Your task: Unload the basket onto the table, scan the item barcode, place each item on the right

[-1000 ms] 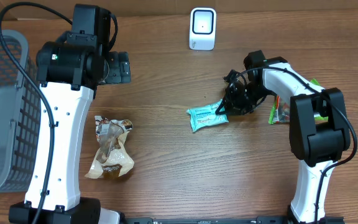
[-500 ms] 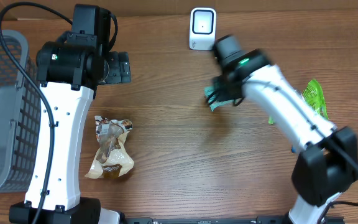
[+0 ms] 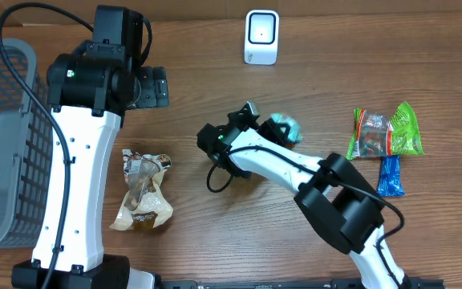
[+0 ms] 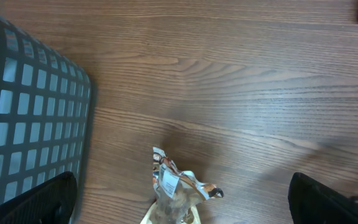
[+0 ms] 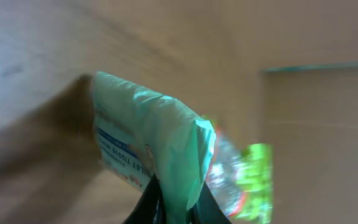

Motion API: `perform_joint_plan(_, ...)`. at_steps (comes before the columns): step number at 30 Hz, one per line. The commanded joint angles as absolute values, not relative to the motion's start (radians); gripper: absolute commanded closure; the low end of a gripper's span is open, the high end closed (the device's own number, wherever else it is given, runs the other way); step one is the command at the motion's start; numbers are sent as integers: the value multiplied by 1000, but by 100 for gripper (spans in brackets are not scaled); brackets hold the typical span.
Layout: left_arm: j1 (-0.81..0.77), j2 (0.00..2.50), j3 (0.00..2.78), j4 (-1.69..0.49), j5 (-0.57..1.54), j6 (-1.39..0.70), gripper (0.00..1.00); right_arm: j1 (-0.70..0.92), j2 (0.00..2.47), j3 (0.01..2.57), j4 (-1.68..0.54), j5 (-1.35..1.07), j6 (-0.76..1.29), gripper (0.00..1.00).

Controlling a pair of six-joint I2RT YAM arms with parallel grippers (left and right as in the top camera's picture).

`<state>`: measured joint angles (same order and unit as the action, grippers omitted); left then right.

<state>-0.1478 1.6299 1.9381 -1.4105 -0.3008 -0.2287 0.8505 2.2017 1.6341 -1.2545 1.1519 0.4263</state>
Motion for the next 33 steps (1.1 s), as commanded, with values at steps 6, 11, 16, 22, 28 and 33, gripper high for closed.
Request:
perform_joint_plan(6, -144, 1610, 1955, -1410, -314, -213, 0, 844, 2183, 1646, -1102, 779, 358, 96)
perform_joint_plan(11, -144, 1610, 1955, -1410, -314, -213, 0, 860, 2183, 1646, -1067, 558, 343, 96)
perform_joint_plan(16, -144, 1610, 1955, -1410, -314, -213, 0, 883, 2182, 1648, -1106, 450, 332, 37)
perform_joint_plan(22, -144, 1610, 1955, -1410, -314, -213, 0, 876, 2146, 1703, -1134, 223, 332, 29)
perform_joint_plan(28, -144, 1610, 1955, -1410, -314, -213, 1, 785, 2015, 1781, -1139, 96, 379, 29)
perform_joint_plan(33, -144, 1610, 1955, -1410, -314, -213, 0, 600, 1911, 1783, -1134, -21, 408, 20)
